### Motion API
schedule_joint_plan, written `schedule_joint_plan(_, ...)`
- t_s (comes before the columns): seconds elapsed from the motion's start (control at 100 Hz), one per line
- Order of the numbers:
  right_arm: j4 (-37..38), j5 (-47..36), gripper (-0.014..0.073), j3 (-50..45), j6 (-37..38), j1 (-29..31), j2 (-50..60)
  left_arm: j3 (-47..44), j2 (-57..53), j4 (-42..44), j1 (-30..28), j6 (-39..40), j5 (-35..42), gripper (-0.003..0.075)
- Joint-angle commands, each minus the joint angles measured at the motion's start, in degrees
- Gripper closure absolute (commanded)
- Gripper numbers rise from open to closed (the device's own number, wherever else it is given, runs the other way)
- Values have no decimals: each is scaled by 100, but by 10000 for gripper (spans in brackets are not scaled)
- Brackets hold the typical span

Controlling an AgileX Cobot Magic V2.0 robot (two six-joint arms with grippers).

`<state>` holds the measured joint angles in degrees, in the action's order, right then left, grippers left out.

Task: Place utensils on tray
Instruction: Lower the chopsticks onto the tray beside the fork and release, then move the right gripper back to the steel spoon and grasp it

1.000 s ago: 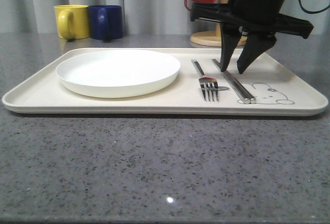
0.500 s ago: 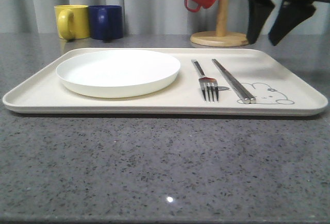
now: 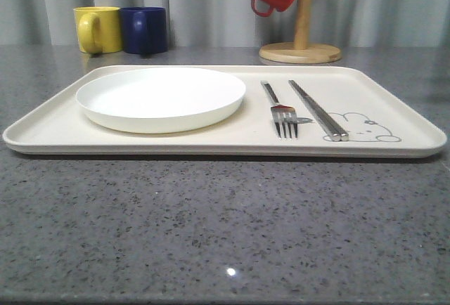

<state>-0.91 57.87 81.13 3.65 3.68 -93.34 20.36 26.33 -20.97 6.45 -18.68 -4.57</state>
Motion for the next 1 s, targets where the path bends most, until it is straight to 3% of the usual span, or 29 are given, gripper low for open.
schedule_joint_plan(0.0, 39, -175, 279, 59, -246, 228, 290, 165, 19, -62, -25, 27, 457, 738)
schedule_joint_plan(0.23, 27, -391, 283, -208, -524, 537, 203, 165, 19, -62, -25, 27, 457, 738)
schedule_joint_plan(0.99, -280, -521, 283, -215, -791, 538, -125, 165, 19, -62, -25, 27, 457, 738)
